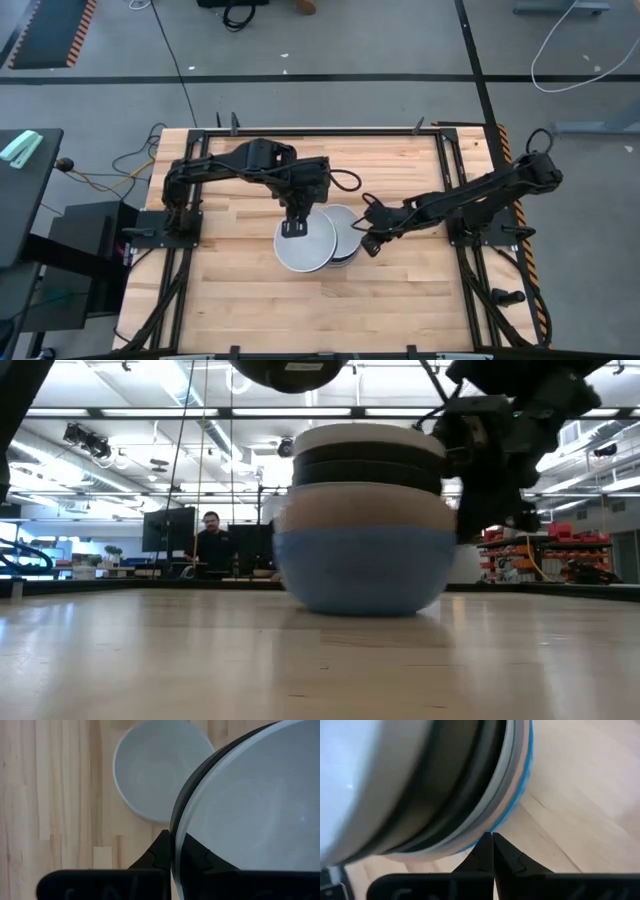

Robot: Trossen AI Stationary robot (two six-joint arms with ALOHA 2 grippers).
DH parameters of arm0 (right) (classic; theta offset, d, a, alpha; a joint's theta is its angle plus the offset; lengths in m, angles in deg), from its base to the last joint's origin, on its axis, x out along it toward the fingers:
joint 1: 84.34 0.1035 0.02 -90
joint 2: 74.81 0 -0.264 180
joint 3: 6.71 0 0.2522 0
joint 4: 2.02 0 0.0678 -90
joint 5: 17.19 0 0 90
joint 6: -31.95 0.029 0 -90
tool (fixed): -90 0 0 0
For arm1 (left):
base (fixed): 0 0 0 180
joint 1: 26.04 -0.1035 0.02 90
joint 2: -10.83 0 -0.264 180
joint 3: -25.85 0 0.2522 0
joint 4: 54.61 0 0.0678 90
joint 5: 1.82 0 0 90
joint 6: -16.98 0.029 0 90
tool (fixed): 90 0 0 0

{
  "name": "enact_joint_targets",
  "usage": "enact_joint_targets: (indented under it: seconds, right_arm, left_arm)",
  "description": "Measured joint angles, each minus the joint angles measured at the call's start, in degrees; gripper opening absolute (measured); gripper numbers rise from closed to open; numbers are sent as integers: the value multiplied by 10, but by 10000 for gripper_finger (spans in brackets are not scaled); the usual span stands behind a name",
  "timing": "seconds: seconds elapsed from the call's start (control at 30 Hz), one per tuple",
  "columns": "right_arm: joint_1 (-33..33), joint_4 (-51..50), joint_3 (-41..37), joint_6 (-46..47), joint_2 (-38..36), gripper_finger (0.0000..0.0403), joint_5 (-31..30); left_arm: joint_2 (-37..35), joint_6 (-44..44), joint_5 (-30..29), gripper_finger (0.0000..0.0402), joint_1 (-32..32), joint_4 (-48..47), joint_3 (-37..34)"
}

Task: Nest bowls inside each other
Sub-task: Stack the stacked bowls on top of the stacked bowls

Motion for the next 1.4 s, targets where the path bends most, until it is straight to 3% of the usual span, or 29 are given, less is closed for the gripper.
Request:
enact_joint_targets:
  seconds: [0.2, 0.77, 1.03, 1.4]
  right_arm:
    - [-1, 105, 1, -2, 47, 0, 3]
    - [-21, 132, 47, -36, 81, 0, -5]
    - [-21, 102, 47, -43, 38, 0, -5]
    - [1, -67, 47, -13, -85, 0, -72]
  left_arm:
    - [0, -8, 0, 18, 4, 0, 0]
    - [0, -4, -8, 18, -17, 1, -4]
    - [2, 4, -18, 18, -43, 0, -4]
    - [41, 25, -18, 18, -52, 0, -5]
